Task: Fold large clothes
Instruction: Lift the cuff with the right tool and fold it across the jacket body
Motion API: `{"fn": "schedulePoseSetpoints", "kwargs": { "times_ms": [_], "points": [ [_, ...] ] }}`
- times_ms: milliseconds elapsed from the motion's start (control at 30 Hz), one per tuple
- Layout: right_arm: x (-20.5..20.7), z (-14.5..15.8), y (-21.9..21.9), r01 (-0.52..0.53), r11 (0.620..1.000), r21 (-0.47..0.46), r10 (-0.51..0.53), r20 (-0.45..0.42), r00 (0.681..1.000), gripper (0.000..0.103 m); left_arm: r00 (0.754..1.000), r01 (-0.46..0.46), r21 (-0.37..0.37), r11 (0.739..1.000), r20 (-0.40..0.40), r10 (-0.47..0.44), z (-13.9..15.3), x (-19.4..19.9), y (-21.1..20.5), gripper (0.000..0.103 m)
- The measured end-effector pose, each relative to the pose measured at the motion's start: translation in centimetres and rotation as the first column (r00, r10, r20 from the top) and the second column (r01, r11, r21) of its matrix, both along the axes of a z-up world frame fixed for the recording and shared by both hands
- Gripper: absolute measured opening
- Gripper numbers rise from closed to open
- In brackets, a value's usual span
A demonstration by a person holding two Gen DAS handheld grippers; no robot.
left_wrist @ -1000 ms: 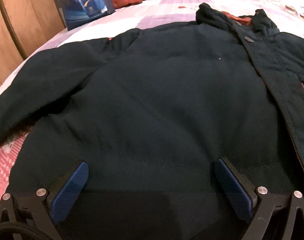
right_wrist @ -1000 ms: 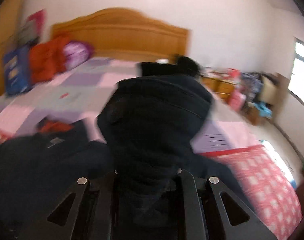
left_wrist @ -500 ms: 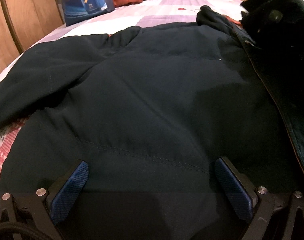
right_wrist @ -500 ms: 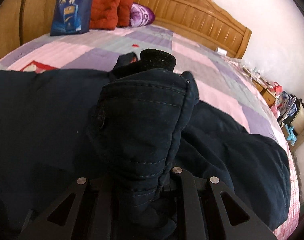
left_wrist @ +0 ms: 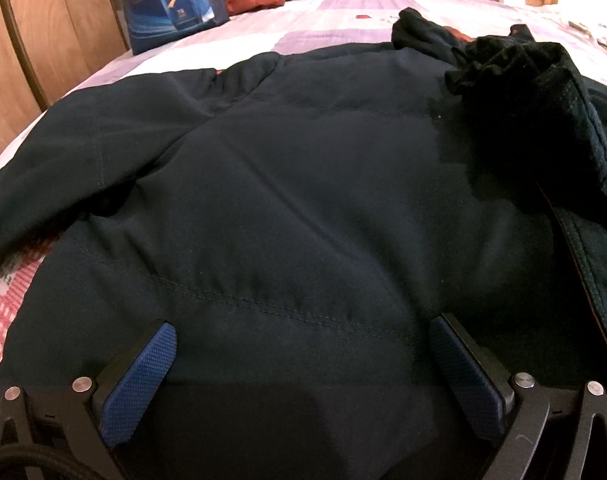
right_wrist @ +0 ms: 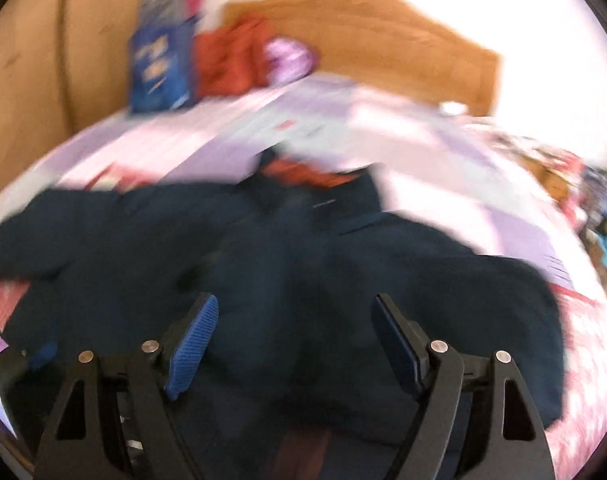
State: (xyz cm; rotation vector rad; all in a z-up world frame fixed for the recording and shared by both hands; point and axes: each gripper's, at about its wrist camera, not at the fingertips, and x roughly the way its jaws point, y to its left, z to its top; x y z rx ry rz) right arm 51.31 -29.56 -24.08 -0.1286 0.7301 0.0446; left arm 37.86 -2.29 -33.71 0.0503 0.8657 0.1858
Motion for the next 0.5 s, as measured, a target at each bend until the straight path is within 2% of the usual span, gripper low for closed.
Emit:
{"fn": "schedulePoseSetpoints", "kwargs": {
  "times_ms": [67,133,233,267,333,367,400,500],
  "points": [
    [-0.9,1.5,-4.0,0.124,0.991,-0.053,-0.12,0.071,0.99,0.082,1.0,0.0,0.001,1.0,0.0,0.0,0.0,0.0,0.1,0.103],
    [-1.3,1.6,-7.8,0.241,0.964,-0.111,-0.23,0.099,0.968,0.082,1.0,0.0,0.004,1.0,0.0,0.0,0.0,0.0,0.0,0.103],
    [-0.9,0.0,-13.1,0.373,0.918,-0.135,-0.37,0.048,0.928,0.082,1.0,0.001,0.007,1.0,0.0,-0.001,-0.1,-0.1,0.0,0.103],
    [-0.4,-1.8,-14.6,0.402,0.903,-0.15,-0.408,-0.008,0.913,0.082,1.0,0.001,0.008,1.0,0.0,-0.001,-0.1,-0.1,0.0,0.103],
    [-0.2,-5.9,-16.1,0.383,0.913,-0.139,-0.401,-0.14,0.905,0.083,1.0,0.001,0.01,1.0,-0.001,-0.001,-0.1,0.0,0.0,0.103],
    [-0.3,-7.6,-16.2,0.366,0.923,-0.122,-0.382,-0.16,0.91,0.083,1.0,0.001,0.011,1.0,-0.001,-0.001,-0.1,-0.1,0.0,0.103],
    [-1.1,-8.1,-15.9,0.362,0.923,-0.127,-0.375,-0.1,0.922,0.083,1.0,0.001,0.012,1.0,-0.001,-0.001,-0.1,-0.1,0.0,0.103],
    [-1.5,-8.5,-15.4,0.365,0.919,-0.152,-0.378,-0.066,0.923,0.083,1.0,0.002,0.016,1.0,-0.005,-0.002,0.1,-0.1,0.0,0.103]
  ]
}}
